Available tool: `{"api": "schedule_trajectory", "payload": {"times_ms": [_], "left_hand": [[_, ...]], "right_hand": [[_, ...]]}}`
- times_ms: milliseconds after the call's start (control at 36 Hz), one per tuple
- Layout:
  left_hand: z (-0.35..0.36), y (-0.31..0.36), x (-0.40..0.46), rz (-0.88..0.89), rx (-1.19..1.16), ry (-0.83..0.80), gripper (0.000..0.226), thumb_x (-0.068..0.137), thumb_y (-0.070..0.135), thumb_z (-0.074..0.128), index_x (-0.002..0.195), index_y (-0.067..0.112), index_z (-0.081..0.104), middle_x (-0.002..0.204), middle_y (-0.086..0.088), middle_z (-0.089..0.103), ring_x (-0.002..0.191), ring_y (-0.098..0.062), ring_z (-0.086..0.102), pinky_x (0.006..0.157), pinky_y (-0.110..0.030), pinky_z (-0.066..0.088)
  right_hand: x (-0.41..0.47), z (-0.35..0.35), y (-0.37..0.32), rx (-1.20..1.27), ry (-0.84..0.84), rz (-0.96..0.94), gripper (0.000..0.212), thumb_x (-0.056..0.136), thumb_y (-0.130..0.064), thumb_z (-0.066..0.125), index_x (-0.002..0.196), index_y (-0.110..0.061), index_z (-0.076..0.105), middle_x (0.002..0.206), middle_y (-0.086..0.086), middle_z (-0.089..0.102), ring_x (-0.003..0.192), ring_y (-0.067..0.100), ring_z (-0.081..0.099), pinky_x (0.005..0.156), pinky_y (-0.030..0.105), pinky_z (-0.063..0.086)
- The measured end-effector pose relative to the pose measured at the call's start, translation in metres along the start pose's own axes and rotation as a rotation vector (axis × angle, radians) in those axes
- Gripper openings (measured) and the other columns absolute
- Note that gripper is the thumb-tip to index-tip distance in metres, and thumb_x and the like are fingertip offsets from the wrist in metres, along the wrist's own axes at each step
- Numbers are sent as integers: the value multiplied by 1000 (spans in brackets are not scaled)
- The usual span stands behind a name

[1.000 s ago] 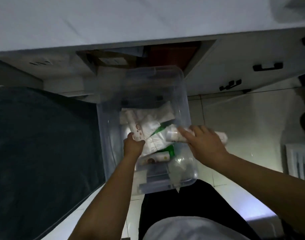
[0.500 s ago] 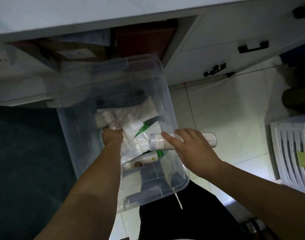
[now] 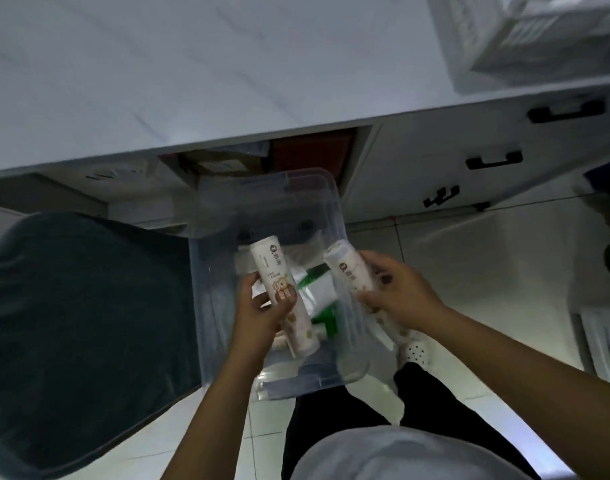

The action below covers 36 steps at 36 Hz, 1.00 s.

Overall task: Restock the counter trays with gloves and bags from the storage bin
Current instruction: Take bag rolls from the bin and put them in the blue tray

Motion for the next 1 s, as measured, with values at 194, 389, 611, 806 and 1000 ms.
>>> {"api": "schedule_trajectory", "payload": {"times_ms": [194, 389, 611, 806, 1000], "left_hand": [[84, 38, -79, 123, -23, -64, 66, 76, 19, 82, 121, 55, 48, 108, 13, 73, 99, -10, 72, 72, -31, 62], [193, 70, -127, 235, -43, -79, 79, 66, 27, 84, 135, 42, 47, 115, 4, 71, 103, -20, 72, 83, -49, 60], [325, 93, -138, 321, -8, -169, 70, 67, 24, 84, 128, 45, 56, 113, -1, 72, 103, -21, 71, 77, -40, 60], [399, 117, -141, 357, 140, -213, 86, 62, 26, 87, 139, 32, 49, 106, 7, 73, 99, -16, 72, 83, -44, 60], [439, 170, -129, 444, 144, -229, 71, 65, 23, 87, 126, 41, 58, 105, 3, 74, 98, -19, 72, 71, -35, 60]], "right_hand": [[-56, -99, -6, 253, 94, -136, 70, 72, -13, 83, 112, -64, 55, 105, -25, 69, 92, -4, 67, 68, 15, 54], [-107, -211, 27, 457, 124, -216, 57, 78, -15, 79, 113, -56, 59, 105, -11, 71, 95, 11, 70, 72, 32, 60], [-132, -338, 100, 564, 271, -187, 65, 78, -14, 79, 133, -38, 55, 104, -4, 72, 92, 13, 71, 67, 30, 60], [-137, -409, 118, 589, 366, -272, 60, 79, -16, 77, 116, -58, 54, 105, -5, 69, 88, 5, 70, 60, 20, 57], [-128, -457, 116, 563, 436, -321, 61, 78, -16, 79, 123, -50, 56, 101, -12, 71, 90, 5, 70, 61, 20, 58]]}}
Point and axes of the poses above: each hand's wrist, its own x-axis towards the middle knuckle, its own z-axis out of the palm, y = z × x, the point moved 7 cm from there along x, towards the middle knuckle
